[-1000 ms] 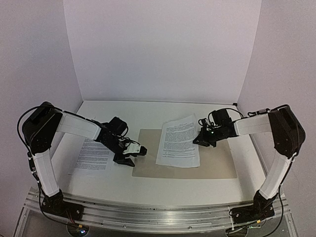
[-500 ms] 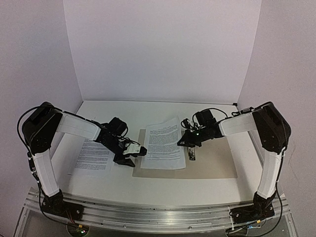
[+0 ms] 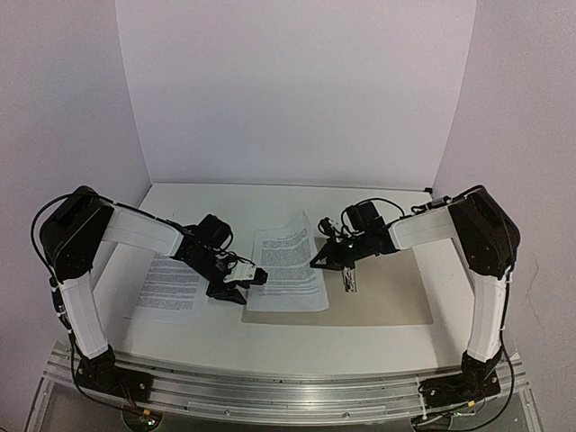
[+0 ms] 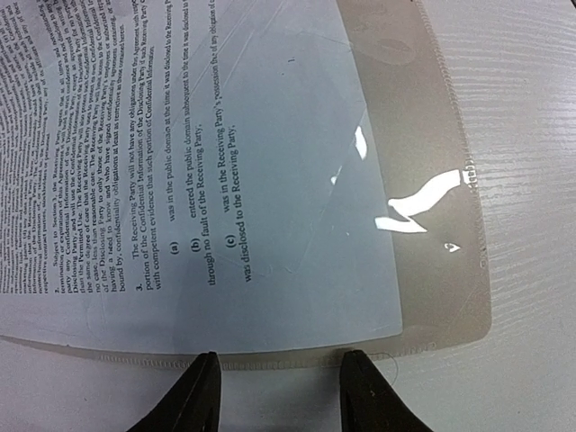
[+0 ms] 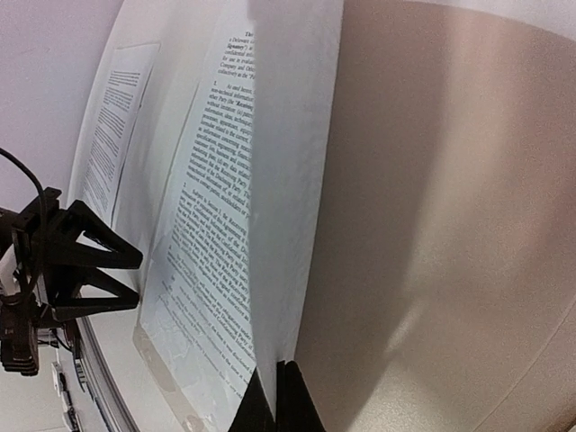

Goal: Put the files into the folder

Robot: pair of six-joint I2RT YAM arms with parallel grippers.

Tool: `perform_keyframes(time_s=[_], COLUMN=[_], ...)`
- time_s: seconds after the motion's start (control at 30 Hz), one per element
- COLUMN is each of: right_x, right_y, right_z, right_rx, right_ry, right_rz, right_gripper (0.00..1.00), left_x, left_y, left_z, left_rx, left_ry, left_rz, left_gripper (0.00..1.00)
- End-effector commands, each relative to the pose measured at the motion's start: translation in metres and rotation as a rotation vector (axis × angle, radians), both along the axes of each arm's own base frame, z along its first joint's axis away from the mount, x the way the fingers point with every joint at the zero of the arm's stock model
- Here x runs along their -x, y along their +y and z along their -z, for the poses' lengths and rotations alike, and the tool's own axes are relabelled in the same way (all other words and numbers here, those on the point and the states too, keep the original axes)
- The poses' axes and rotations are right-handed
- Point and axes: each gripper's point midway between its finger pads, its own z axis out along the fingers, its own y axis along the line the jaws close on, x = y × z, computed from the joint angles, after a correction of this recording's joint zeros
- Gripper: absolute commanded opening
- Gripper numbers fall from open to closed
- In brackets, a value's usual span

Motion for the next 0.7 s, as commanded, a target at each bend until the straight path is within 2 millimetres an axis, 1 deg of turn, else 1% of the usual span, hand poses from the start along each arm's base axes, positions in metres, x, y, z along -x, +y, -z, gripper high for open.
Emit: perform_keyframes(time_s=[0.0, 0.1, 0.17, 0.27, 0.33, 0.4, 0.5, 0.67], right_x=[0.002, 0.01, 0.019, 0.038, 0.044, 0.045, 0.041, 0.031], right_y=[0.0, -0.001, -0.002, -0.005, -0.009, -0.011, -0.011, -0.011], right_z=[-0.013, -0.005, 0.001, 0.008, 0.012, 0.014, 0.013, 0.009], right_rx=[-0.046, -0.05, -0.056, -0.07, -0.072, -0.074, -0.077, -0.105], right_ry=[-0.004, 0.021, 0.04, 0.068, 0.08, 0.093, 0.107, 0.101], right_rz=[-0.005, -0.028, -0.054, -0.11, -0.121, -0.117, -0.081, 0.0], right_gripper=[0.0, 0.0, 0.0, 0.0, 0.0, 0.0, 0.0, 0.0], left_x=[0.011, 0.011, 0.011, 0.012, 0.012, 0.009, 0.006, 0.01], left_y=[0.027, 0.026, 0.026, 0.026, 0.026, 0.024, 0.023, 0.023], left_z=[0.014, 0.011, 0.009, 0.008, 0.009, 0.009, 0.008, 0.012], left_rx=[-0.092, -0.088, -0.084, -0.08, -0.078, -0.075, -0.071, -0.067], left_ry=[0.038, 0.044, 0.049, 0.044, 0.044, 0.036, 0.028, 0.039], left_rz=[-0.022, -0.025, -0.031, -0.033, -0.033, -0.034, -0.037, -0.034], left_gripper=[0.45, 0.45, 0.45, 0.45, 0.45, 0.45, 0.45, 0.45])
